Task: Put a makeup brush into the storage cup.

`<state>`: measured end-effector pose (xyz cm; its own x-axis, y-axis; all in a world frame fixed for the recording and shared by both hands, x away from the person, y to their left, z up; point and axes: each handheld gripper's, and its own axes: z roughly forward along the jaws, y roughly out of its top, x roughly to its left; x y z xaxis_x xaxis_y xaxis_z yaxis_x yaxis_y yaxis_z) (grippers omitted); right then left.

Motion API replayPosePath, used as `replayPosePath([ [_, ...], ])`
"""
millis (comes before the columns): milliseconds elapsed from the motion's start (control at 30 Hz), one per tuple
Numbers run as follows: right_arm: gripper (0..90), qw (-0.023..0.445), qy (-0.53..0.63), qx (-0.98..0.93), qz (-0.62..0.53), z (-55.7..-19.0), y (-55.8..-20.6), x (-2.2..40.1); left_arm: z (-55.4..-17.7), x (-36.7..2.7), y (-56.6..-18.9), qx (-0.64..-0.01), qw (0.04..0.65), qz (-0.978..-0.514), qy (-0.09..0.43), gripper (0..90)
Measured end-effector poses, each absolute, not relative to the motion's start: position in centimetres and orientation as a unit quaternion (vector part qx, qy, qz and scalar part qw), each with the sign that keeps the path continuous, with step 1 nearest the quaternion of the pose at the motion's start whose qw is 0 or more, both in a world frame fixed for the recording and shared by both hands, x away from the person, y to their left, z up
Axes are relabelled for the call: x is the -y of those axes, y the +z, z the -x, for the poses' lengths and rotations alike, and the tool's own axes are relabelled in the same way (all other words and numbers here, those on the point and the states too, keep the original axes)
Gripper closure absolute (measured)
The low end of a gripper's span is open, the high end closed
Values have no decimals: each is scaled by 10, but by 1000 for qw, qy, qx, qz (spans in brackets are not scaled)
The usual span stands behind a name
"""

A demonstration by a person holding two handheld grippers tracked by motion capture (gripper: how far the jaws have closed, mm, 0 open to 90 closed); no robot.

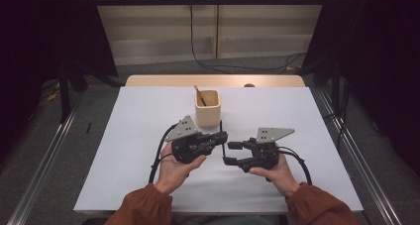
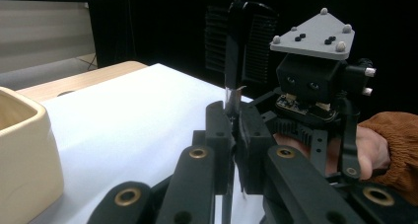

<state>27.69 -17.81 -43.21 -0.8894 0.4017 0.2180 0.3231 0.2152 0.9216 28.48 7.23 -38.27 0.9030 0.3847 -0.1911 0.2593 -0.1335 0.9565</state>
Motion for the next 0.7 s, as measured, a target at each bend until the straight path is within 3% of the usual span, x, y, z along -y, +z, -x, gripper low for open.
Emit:
replayPosePath([
  [533, 86, 43, 594, -765, -247, -278, -430, 179, -285, -75, -379, -217, 626, -747, 55, 857],
  [700, 44, 45, 596, -760, -257, -277, -428, 182, -285, -76, -381, -217, 623, -749, 56, 857],
])
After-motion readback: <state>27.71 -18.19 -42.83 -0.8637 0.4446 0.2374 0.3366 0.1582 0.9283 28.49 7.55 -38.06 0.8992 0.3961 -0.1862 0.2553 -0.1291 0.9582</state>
